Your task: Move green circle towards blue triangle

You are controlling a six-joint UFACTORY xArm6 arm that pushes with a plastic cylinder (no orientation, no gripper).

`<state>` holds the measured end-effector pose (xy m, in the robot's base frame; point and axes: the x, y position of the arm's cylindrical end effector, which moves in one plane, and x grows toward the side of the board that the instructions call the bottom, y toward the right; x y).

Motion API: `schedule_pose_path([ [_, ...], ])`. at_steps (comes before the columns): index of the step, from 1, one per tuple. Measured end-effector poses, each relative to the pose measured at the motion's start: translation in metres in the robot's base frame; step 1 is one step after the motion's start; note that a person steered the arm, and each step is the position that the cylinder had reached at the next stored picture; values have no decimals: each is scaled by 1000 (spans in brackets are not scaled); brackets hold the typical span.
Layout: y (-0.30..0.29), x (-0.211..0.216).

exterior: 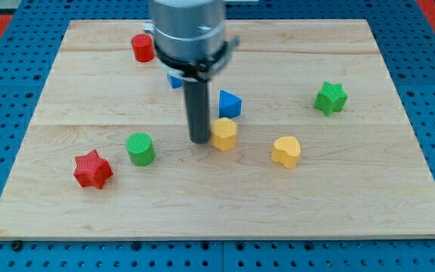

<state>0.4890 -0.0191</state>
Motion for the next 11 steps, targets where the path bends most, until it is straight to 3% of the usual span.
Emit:
schedule_pose_path([
  [1,-20,50],
  [2,-57,51],
  [3,-110,26],
  [4,-125,15],
  [6,-110,-35],
  [8,-131,-57],
  [11,-96,-83],
])
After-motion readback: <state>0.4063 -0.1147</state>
